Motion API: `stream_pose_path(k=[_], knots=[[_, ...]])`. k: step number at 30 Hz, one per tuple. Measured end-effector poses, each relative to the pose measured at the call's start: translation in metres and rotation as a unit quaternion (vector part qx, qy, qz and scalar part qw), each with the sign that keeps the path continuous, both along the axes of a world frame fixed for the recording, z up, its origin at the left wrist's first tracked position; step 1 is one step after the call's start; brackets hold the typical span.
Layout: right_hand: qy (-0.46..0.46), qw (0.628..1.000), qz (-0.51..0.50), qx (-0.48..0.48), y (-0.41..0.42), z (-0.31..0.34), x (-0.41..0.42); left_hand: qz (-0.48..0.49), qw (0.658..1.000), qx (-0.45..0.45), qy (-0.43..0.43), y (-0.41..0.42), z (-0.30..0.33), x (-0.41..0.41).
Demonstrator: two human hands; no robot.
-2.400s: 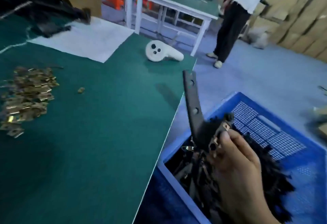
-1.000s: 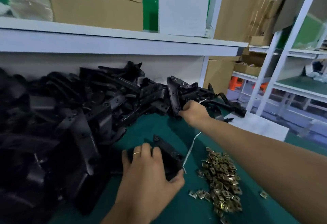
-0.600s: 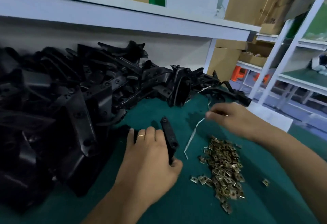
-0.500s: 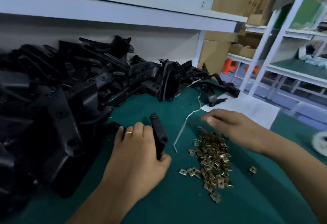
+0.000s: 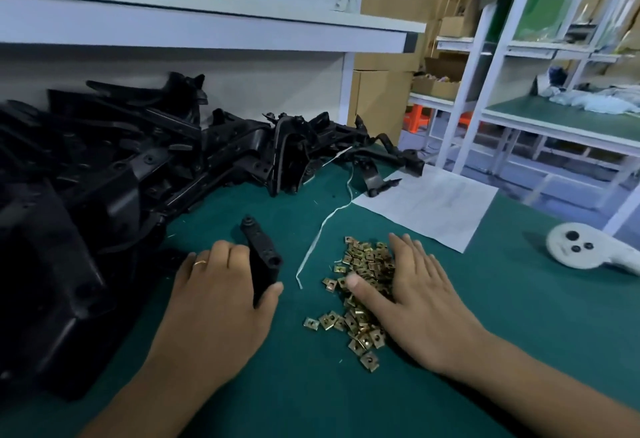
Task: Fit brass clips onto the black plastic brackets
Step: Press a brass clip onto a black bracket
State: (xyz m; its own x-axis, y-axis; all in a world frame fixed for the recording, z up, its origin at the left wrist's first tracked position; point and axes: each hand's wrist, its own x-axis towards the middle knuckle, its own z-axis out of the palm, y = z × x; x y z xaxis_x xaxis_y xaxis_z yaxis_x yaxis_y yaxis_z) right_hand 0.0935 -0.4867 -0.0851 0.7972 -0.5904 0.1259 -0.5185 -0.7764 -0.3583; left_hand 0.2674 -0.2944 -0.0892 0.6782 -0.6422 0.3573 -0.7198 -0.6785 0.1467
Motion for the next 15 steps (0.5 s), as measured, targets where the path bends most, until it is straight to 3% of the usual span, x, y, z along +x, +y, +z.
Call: stream_pose_path(k=[7,11,15], knots=[[-0.066,0.996,0.056,0.026,-0.001,0.006,0.064,-0.010,0.999,-0.021,0.035,0.003,0.002,0.002],[-0.141,0.988,0.056,0.022,-0.009,0.006,0.068,-0.037,0.996,-0.045,0.069,0.004,0.001,0.007],[-0.140,0.986,0.087,-0.003,-0.012,0.006,0.062,-0.059,0.989,-0.060,0.119,0.004,0.003,0.007]])
